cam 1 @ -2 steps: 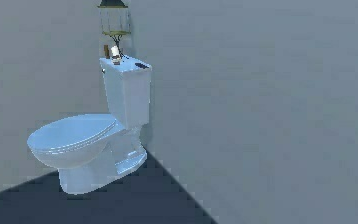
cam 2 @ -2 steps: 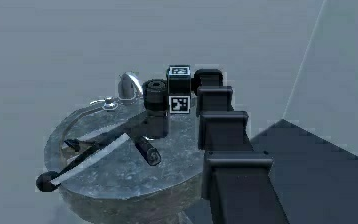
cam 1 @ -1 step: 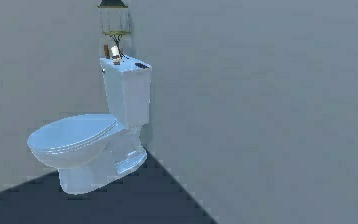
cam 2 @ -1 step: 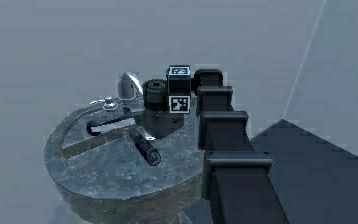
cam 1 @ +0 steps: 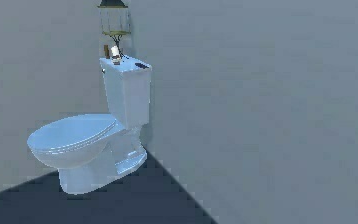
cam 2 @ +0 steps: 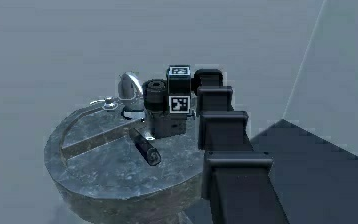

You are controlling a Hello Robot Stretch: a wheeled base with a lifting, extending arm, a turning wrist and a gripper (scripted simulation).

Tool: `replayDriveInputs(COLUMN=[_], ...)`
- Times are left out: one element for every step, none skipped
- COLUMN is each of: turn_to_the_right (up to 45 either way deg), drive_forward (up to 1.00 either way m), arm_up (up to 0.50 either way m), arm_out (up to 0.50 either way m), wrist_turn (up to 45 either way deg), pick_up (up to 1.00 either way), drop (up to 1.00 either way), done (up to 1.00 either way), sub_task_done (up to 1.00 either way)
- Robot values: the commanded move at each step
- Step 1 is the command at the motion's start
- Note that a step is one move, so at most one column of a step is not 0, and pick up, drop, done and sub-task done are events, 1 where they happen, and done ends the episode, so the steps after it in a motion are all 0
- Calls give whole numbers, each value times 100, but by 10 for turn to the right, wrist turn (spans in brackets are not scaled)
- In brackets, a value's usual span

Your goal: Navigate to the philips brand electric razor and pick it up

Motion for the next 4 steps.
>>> replayDriveInputs(turn_to_the_right=[0,0,0,0], drive_forward=[0,0,0,0], arm_up=[-20,0,10,0], arm_out=[0,0,0,0], wrist_turn=[0,0,0,0], pick_up=[0,100,0,0], drop=[0,0,0,0], done=[0,0,0,100], sub_task_done=[0,0,0,0])
